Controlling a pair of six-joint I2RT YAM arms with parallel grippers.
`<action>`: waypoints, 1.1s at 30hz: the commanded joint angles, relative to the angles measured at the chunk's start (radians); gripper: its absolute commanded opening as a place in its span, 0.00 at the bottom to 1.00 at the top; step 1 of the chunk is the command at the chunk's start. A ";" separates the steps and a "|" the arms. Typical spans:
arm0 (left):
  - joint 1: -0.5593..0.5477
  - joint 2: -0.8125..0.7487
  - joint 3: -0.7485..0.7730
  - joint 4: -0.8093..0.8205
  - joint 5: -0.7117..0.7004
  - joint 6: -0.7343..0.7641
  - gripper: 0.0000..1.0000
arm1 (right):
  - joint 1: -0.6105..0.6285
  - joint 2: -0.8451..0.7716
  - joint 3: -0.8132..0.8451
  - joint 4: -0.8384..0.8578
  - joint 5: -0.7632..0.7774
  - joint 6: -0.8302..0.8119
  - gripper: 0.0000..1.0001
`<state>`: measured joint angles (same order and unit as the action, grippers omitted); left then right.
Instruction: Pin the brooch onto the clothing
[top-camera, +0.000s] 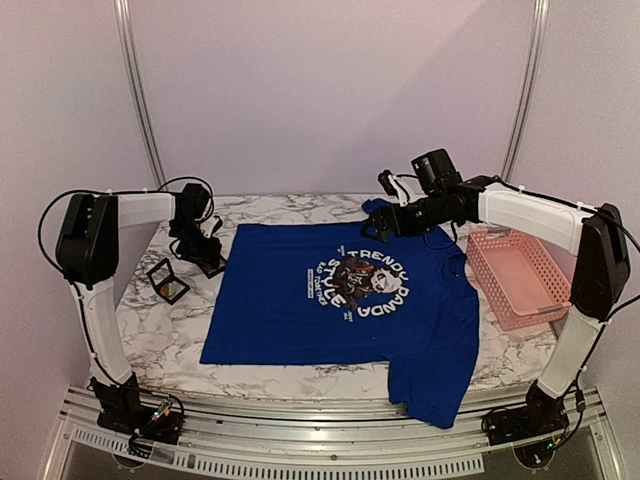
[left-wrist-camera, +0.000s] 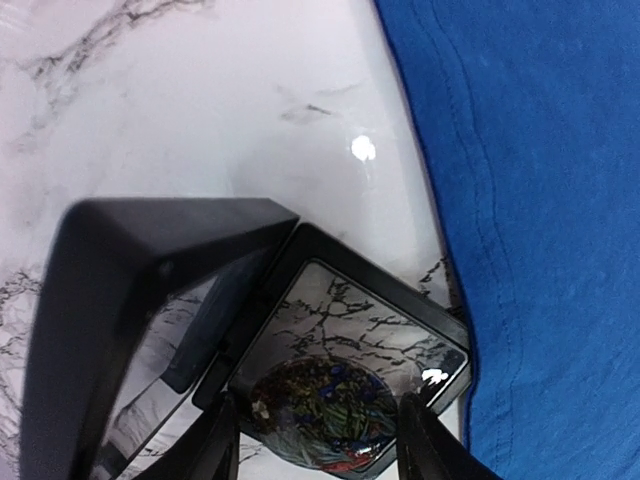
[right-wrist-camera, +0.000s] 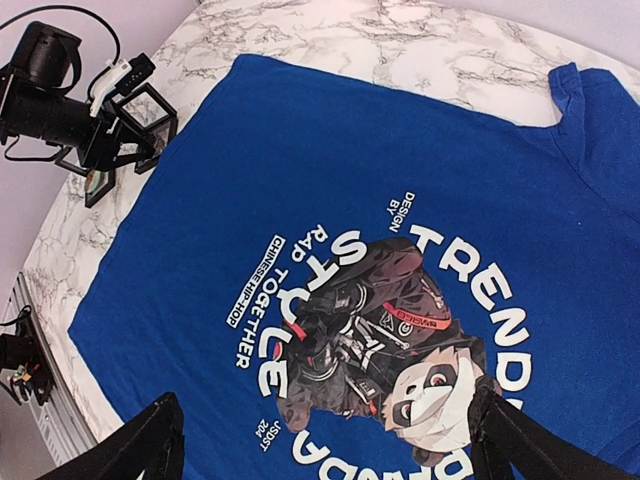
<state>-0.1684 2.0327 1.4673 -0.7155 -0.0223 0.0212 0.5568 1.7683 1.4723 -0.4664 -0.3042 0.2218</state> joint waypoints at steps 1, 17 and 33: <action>0.006 0.048 0.000 -0.006 0.070 0.000 0.51 | 0.009 -0.012 0.031 -0.027 0.026 -0.015 0.98; 0.007 -0.038 -0.010 -0.002 0.061 0.043 0.31 | 0.010 -0.015 0.039 -0.038 0.025 -0.023 0.98; -0.013 -0.024 0.019 -0.054 0.032 0.134 0.54 | 0.012 -0.030 0.040 -0.032 0.008 -0.021 0.98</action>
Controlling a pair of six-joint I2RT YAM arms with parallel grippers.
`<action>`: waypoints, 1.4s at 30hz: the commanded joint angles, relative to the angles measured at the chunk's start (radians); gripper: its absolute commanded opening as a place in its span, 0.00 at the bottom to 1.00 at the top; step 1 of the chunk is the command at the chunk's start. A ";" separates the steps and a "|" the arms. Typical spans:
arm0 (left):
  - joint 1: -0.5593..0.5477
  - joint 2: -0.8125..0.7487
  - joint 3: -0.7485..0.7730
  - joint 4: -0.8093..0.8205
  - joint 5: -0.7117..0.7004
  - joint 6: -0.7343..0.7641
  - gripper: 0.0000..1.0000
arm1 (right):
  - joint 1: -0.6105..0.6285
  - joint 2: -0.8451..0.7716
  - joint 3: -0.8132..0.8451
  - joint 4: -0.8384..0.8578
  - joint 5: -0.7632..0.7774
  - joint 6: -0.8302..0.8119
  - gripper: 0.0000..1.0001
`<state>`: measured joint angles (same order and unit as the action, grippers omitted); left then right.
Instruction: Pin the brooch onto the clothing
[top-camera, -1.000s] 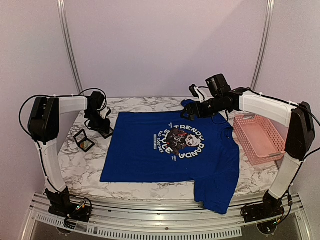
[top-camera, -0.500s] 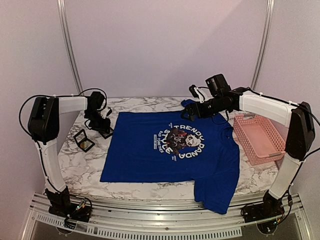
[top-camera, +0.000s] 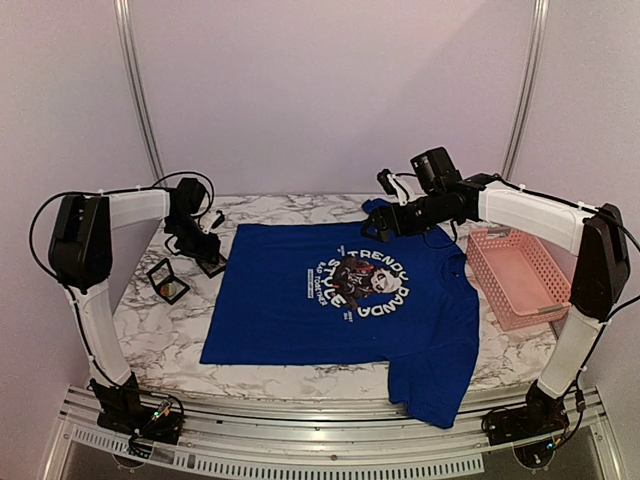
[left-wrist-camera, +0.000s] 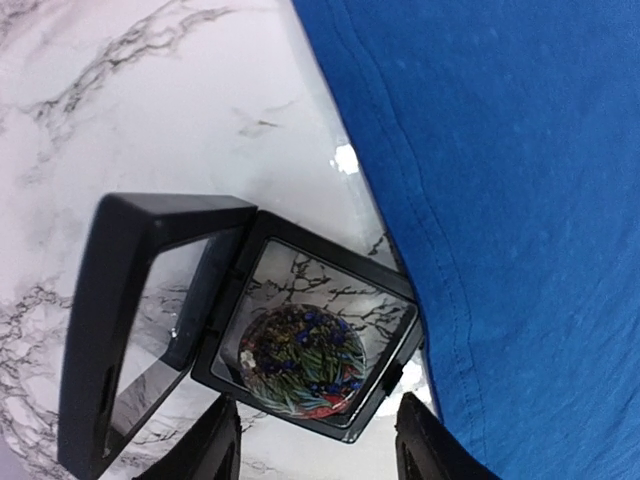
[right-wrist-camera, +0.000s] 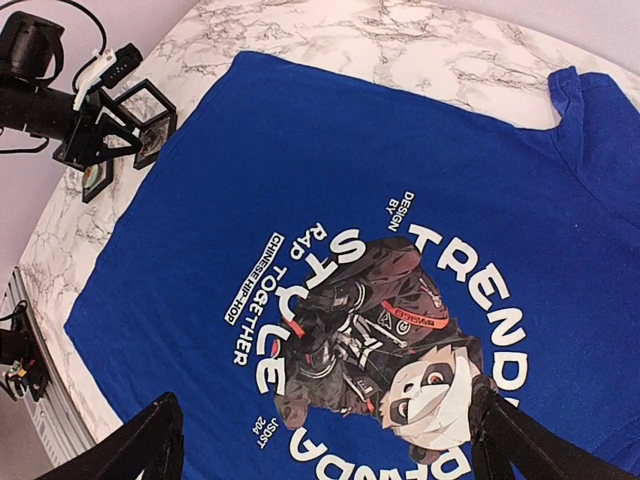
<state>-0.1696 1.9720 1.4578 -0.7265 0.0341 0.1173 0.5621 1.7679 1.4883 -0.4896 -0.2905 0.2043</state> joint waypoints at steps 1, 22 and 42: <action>-0.011 0.049 0.039 -0.046 -0.030 0.026 0.59 | 0.008 -0.029 0.024 -0.012 -0.004 -0.003 0.98; 0.010 0.154 0.078 -0.034 0.067 0.009 0.48 | 0.018 -0.030 0.012 -0.027 0.012 -0.006 0.98; 0.010 0.037 0.068 -0.068 0.109 0.078 0.25 | 0.018 -0.015 0.018 -0.042 -0.003 -0.005 0.98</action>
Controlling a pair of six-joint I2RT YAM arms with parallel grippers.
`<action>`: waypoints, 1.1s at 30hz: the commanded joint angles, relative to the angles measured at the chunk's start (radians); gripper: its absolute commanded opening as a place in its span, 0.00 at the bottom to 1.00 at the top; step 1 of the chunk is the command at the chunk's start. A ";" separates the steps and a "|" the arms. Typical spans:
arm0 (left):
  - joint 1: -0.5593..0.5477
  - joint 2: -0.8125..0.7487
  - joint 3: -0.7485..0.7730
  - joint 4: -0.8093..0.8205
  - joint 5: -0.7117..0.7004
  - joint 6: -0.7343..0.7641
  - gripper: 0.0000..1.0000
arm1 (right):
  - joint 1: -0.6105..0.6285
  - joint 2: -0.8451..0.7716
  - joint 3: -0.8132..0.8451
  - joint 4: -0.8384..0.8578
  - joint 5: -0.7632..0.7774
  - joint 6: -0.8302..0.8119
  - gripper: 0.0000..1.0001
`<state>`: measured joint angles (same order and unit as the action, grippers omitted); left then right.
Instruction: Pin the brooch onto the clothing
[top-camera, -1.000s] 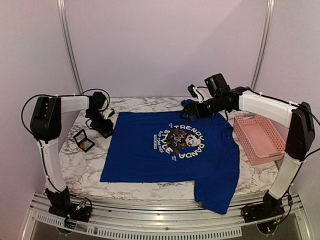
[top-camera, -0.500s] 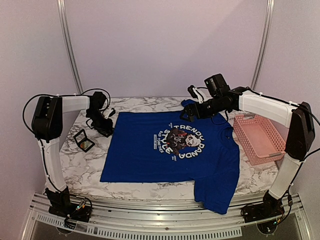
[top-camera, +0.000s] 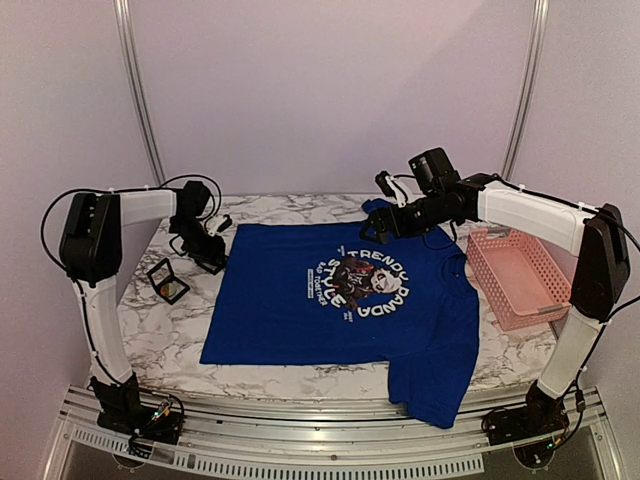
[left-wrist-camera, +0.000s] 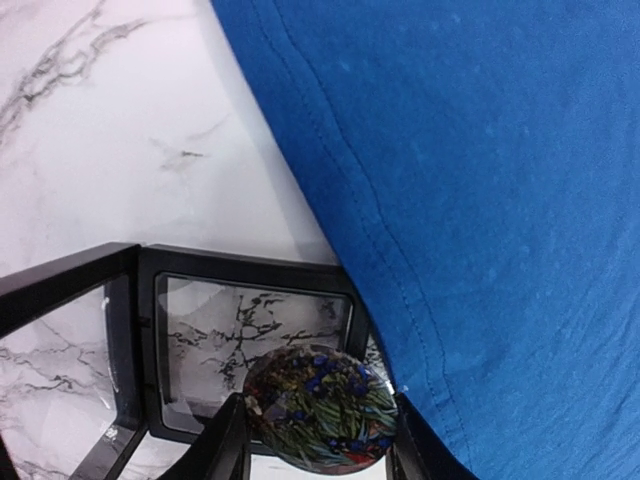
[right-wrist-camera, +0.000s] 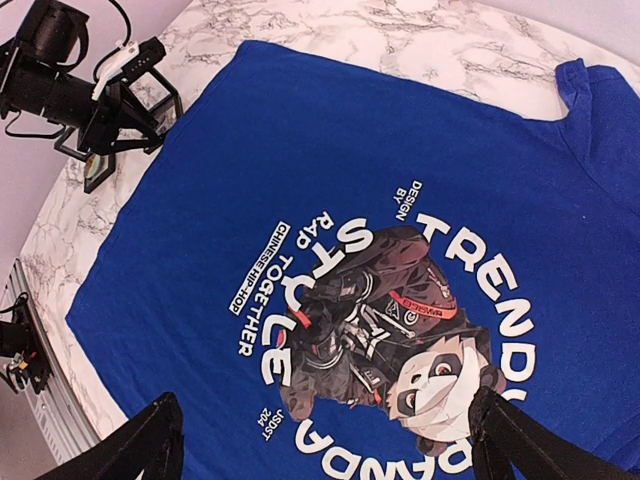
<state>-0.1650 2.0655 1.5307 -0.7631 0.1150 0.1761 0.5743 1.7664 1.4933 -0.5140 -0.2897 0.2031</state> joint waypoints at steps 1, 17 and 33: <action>0.005 -0.065 -0.004 -0.037 0.033 0.022 0.24 | 0.008 -0.015 0.013 -0.018 -0.004 -0.004 0.98; -0.129 -0.356 0.133 -0.282 0.083 0.157 0.18 | 0.022 -0.061 0.102 0.045 -0.127 0.150 0.96; -0.880 -0.786 -0.040 0.006 -0.885 0.889 0.16 | 0.245 -0.137 0.110 0.205 -0.238 0.173 0.90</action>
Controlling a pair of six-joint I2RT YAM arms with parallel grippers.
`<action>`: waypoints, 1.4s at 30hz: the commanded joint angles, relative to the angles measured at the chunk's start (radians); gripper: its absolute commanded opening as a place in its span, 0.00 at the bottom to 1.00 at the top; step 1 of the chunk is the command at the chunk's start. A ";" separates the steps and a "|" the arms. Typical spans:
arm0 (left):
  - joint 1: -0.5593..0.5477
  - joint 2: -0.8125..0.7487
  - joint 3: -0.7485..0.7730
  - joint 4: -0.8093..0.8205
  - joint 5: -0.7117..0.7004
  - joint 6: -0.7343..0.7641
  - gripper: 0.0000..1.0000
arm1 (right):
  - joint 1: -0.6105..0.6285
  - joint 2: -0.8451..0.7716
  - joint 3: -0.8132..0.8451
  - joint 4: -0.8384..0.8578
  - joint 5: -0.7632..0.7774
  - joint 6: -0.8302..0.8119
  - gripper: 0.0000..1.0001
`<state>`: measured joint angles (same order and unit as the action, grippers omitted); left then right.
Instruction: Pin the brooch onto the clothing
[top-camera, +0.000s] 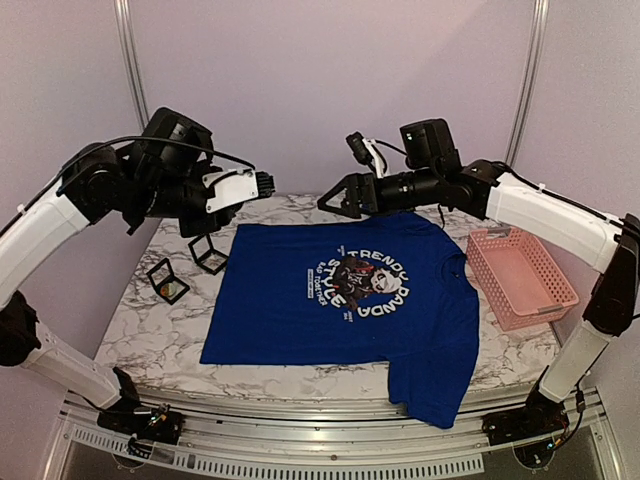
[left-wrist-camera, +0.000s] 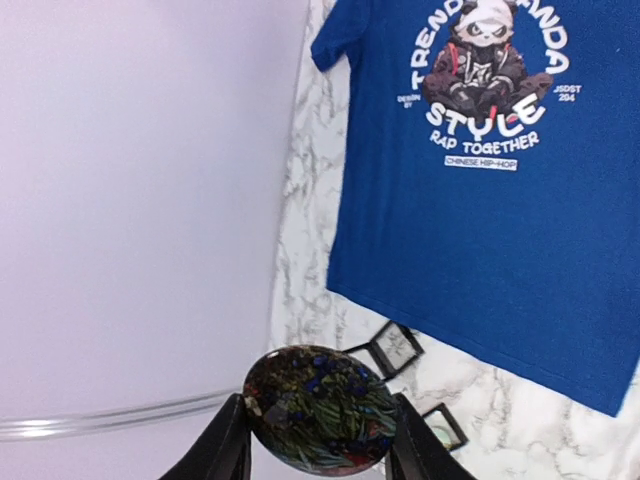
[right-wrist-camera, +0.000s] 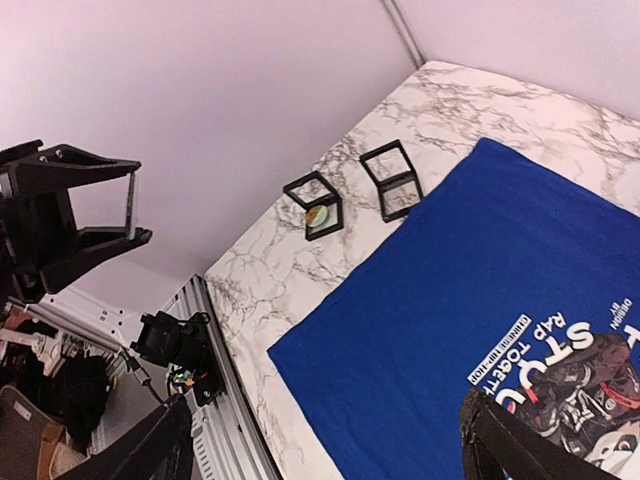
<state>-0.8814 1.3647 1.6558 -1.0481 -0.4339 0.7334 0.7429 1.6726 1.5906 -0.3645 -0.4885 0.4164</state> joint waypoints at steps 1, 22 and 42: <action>-0.204 -0.108 -0.213 0.385 -0.359 0.397 0.15 | 0.092 -0.053 0.003 0.077 -0.059 -0.048 0.88; -0.410 -0.099 -0.373 0.671 -0.406 0.497 0.13 | 0.138 -0.031 -0.099 0.445 -0.337 0.164 0.36; -0.424 -0.087 -0.376 0.698 -0.405 0.495 0.12 | 0.154 0.018 -0.070 0.454 -0.369 0.163 0.00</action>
<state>-1.2953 1.2655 1.2930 -0.3752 -0.8314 1.2304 0.8806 1.6909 1.5005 0.0742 -0.8196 0.6014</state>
